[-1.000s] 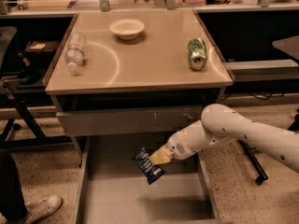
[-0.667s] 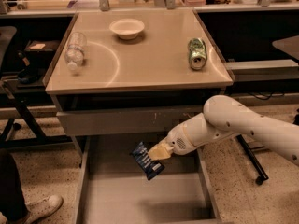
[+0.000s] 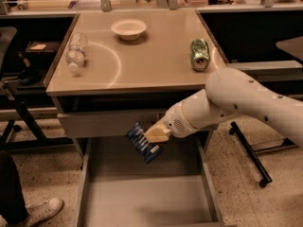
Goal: Pick rxbar blueberry from middle drawer and place on counter
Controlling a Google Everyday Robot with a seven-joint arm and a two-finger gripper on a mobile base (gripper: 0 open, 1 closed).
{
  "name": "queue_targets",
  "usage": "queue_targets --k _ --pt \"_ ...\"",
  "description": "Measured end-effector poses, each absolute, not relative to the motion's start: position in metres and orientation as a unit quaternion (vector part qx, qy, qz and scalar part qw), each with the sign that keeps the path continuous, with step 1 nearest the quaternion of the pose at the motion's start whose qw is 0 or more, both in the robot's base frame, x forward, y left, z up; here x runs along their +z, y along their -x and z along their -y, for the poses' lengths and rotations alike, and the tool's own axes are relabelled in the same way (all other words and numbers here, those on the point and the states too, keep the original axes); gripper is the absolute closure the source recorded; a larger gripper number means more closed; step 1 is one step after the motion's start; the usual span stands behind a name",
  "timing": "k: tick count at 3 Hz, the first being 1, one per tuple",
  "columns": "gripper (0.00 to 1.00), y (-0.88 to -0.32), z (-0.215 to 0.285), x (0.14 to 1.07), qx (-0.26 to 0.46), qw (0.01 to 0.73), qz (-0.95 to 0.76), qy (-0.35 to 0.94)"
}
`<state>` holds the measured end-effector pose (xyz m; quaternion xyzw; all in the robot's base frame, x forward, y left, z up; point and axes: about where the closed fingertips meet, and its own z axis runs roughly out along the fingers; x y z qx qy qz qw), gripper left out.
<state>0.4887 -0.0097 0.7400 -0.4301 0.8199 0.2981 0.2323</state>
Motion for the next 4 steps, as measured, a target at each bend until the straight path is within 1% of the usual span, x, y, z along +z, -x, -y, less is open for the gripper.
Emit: queue_targets --k 2,4 --pt "1.00 -0.556 -0.002 0.808 0.253 0.263 -0.821 0.438" --pt "1.00 -0.599 -0.004 0.875 0.213 0.288 -0.819 0.448"
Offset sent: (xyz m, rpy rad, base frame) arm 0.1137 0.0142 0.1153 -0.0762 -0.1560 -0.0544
